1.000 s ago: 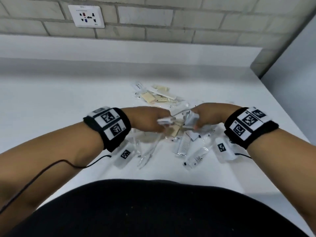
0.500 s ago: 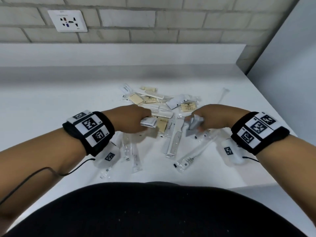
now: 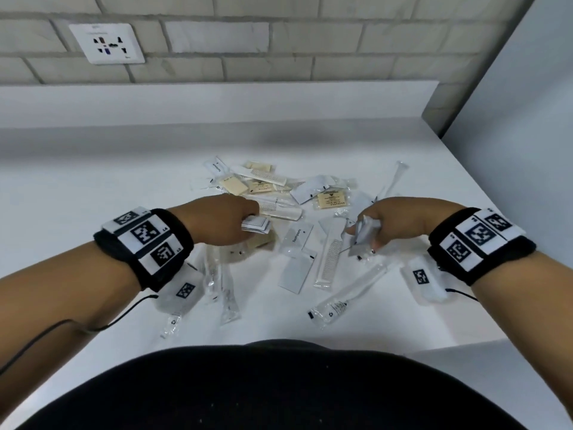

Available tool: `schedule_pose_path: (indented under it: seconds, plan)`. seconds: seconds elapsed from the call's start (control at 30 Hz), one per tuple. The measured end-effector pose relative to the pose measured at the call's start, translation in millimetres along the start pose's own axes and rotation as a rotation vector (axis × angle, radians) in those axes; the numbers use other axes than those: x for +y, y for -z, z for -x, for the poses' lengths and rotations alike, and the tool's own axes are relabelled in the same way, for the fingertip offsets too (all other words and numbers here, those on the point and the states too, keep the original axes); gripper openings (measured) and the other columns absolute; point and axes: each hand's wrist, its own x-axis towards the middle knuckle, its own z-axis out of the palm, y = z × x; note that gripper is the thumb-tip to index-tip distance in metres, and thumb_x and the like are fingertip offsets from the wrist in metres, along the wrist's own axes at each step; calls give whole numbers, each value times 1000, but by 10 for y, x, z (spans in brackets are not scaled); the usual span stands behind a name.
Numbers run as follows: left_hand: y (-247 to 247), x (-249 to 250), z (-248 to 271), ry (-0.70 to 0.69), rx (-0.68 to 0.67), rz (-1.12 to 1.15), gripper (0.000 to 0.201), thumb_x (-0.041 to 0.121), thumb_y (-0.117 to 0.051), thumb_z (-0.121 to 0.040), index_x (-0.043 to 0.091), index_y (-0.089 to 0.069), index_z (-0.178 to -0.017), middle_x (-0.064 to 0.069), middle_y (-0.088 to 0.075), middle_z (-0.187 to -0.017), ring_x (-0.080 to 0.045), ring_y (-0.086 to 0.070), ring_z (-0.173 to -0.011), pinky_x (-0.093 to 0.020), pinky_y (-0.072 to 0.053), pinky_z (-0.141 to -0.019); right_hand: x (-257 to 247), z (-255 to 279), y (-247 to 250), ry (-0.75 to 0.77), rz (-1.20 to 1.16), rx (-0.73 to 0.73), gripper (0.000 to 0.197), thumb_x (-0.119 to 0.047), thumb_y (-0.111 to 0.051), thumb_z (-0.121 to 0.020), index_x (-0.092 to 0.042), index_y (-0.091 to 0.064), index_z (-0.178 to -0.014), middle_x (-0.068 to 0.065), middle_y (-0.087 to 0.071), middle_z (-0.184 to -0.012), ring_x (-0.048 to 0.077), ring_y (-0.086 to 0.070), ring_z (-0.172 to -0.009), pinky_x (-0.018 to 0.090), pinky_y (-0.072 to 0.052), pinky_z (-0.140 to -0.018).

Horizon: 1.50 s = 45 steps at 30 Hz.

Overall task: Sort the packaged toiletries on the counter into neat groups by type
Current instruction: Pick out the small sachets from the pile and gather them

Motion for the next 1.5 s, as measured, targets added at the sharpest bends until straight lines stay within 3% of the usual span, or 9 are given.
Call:
schedule_pose_path:
  seconds: [0.23,0.5,0.73,0.9,1.07,1.13,1.23,1.4,1.5]
  plan:
    - [-87,192,-308,0,-83,-60,19,48,-49,-88,30,-53,-92,8,-65,-95,-15,-58,-81,-32,-48,-71,184,-67,116,-73,39,59,39,-24,-73,-79,-18,-63,-116,-3,-65,-120,20,-59,-108,41,-44,-100]
    - [21,125,-73,-53,-106,20,18,51,-56,-86,33,-54,-85,17,-56,-82,0,-51,-74,-25,-40,-65,563,70,502,-189,-74,497,29,-21,-67,-86,-8,-65,-111,14,-64,-116,29,-58,-106,31,-43,-86]
    - [32,42,-89,85,67,155,18,37,-57,-90,26,-49,-78,10,-58,-76,-12,-55,-71,-31,-42,-63,256,-232,394,-65,68,135,19,-23,-71,-82,-23,-55,-91,-7,-60,-94,18,-57,-92,30,-41,-77]
    - [116,-235,-8,373,232,282,18,34,-53,-94,19,-51,-84,3,-58,-77,-22,-55,-74,-32,-38,-64,-125,-403,583,-3,97,237,13,-22,-65,-88,-18,-54,-94,2,-61,-98,15,-54,-78,28,-40,-64]
    - [209,-647,29,610,315,596,27,38,-57,-87,14,-58,-97,-7,-70,-101,-28,-65,-91,-38,-49,-80,-786,-645,480,198,59,76,18,-46,-60,-75,-32,-69,-82,-5,-70,-89,20,-64,-85,37,-50,-78]
    - [232,-688,-6,609,276,529,31,40,-57,-88,11,-57,-101,-9,-67,-101,-30,-62,-93,-37,-46,-79,-956,-764,372,186,77,6,26,-37,-61,-81,-53,-63,-101,-10,-66,-106,16,-61,-96,37,-50,-83]
    - [227,-652,-130,529,171,378,24,33,-55,-92,12,-56,-101,-10,-64,-101,-28,-60,-92,-32,-41,-77,-1057,-868,318,77,238,24,79,-8,-54,-85,-37,-20,-150,5,-43,-145,27,-49,-124,40,-49,-96]
    - [203,-615,-327,347,1,262,25,38,-53,-93,22,-51,-112,-1,-60,-115,-18,-54,-95,-29,-40,-86,-949,-1057,504,-32,347,-39,87,-13,-68,-74,-35,-28,-148,3,-55,-131,26,-56,-110,39,-54,-88]
    - [175,-498,-436,288,-115,260,24,49,-52,-91,30,-51,-106,7,-56,-107,-14,-52,-98,-26,-36,-86,-889,-987,568,1,413,-30,49,-13,-64,-75,-25,-57,-122,-1,-63,-110,21,-59,-97,33,-52,-82]
